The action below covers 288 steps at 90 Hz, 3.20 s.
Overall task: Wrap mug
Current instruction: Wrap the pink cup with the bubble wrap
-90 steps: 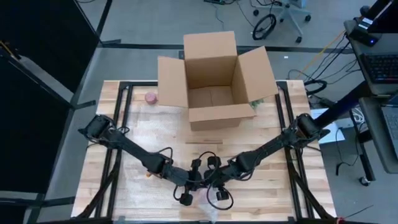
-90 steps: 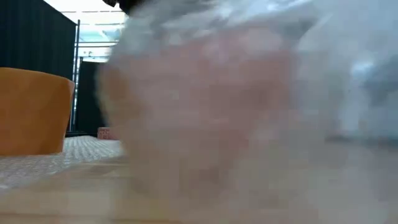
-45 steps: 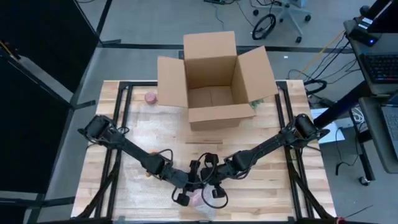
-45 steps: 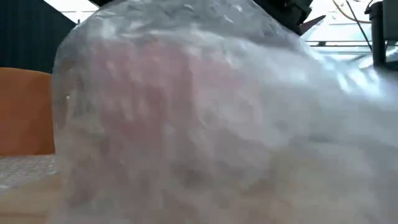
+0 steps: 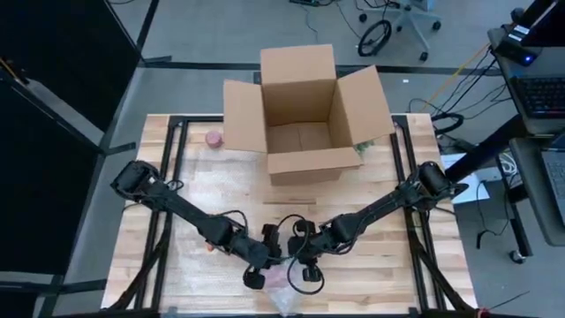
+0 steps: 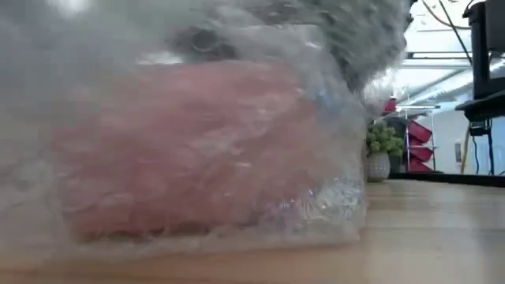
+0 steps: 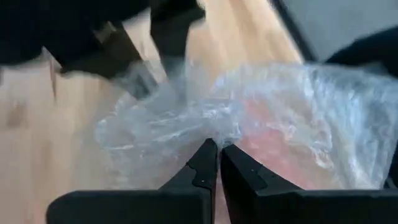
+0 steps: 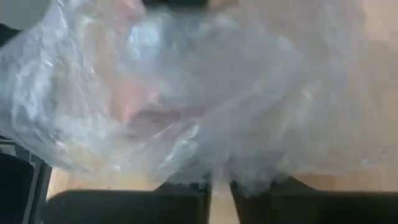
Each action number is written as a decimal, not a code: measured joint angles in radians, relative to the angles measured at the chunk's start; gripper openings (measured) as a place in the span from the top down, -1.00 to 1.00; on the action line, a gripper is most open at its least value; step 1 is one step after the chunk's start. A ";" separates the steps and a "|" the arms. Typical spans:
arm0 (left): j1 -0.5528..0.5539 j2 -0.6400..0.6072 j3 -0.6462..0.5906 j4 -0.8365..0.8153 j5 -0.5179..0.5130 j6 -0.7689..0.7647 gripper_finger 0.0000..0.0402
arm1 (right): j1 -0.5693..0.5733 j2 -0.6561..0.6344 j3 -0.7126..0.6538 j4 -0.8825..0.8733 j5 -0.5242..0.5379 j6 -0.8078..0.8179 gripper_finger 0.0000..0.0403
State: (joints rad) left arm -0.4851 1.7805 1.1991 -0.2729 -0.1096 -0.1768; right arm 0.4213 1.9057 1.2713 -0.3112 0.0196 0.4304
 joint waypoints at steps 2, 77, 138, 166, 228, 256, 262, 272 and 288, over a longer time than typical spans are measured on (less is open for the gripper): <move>0.001 0.000 0.016 -0.039 0.001 0.000 0.91 | -0.002 0.000 0.000 0.001 0.000 -0.002 0.67; -0.169 -0.025 -0.069 -0.030 -0.009 -0.265 0.72 | 0.025 0.120 -0.040 0.372 0.013 -0.198 0.13; -0.278 -0.036 -0.147 -0.015 -0.012 -0.568 0.72 | 0.017 0.118 -0.040 0.467 0.007 -0.232 0.13; -0.165 0.144 -0.148 0.208 -0.012 -0.400 0.72 | 0.036 0.123 -0.040 0.509 0.002 -0.268 0.13; 0.144 0.162 -0.115 0.383 -0.032 -0.027 0.72 | 0.019 0.070 0.336 -0.569 0.074 -0.328 0.39; 0.102 0.045 -0.115 0.010 -0.031 -0.077 0.72 | -0.003 0.078 0.319 -0.529 0.055 -0.290 0.01; 0.082 0.004 -0.116 -0.030 -0.062 -0.080 0.72 | -0.003 0.078 0.319 -0.501 0.028 -0.280 -0.08; 0.054 -0.051 -0.116 -0.092 -0.109 -0.104 0.72 | -0.003 0.079 0.357 -0.554 -0.009 -0.268 -0.16; 0.033 -0.079 -0.116 -0.127 -0.170 -0.105 0.72 | 0.020 0.078 0.499 -0.637 -0.019 -0.242 -0.18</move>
State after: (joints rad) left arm -0.4519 1.7020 1.0828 -0.4001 -0.2793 -0.2821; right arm 0.4418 1.9839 1.7705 -0.9483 0.0002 0.1883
